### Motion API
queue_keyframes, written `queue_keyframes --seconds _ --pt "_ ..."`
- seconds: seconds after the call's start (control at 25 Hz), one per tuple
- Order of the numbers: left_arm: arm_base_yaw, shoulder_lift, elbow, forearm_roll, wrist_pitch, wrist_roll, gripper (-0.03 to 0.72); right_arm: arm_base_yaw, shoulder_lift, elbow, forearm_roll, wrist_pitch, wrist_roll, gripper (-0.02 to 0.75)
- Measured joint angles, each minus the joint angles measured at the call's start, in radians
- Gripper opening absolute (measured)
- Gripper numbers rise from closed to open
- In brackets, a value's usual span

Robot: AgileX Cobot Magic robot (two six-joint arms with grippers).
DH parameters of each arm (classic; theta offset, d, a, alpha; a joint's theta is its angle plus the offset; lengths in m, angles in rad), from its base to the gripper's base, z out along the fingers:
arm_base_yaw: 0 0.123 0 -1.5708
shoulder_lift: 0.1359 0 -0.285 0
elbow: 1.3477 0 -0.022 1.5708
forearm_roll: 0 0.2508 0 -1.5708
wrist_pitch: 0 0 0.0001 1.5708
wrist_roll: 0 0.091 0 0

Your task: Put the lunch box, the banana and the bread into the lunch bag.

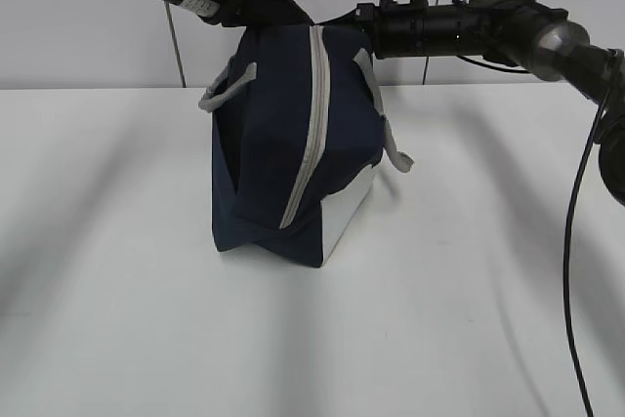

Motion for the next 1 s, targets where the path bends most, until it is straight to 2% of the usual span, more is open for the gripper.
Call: queue_keyframes --seconds 0.48,0.6,0.72,0.76,0.84,0.96,1.0 --pt "0.000 0.001 0.001 0.008 -0.010 0.000 0.020 0.002 -0.004 0.000 -0.043 0.009 -0.009 0.003" --pt "0.000 0.000 0.001 -0.001 0.009 0.000 0.029 0.002 -0.002 0.000 -0.059 0.051 -0.009 0.097" --pt "-0.004 -0.005 0.001 -0.016 0.018 -0.001 0.092 -0.005 0.002 0.004 -0.083 0.078 -0.013 0.321" --pt "-0.005 -0.007 0.000 -0.017 0.018 -0.007 0.138 -0.005 0.000 0.004 -0.098 0.078 -0.015 0.399" --pt "-0.002 -0.009 -0.001 -0.019 0.017 -0.017 0.255 -0.007 -0.013 0.004 -0.147 0.080 -0.019 0.499" --pt "0.014 -0.009 -0.002 -0.024 0.017 -0.044 0.406 -0.009 -0.049 0.006 -0.176 0.080 -0.021 0.548" --pt "0.021 -0.009 -0.003 -0.025 0.017 -0.059 0.430 -0.009 -0.068 0.006 -0.176 0.080 -0.023 0.555"
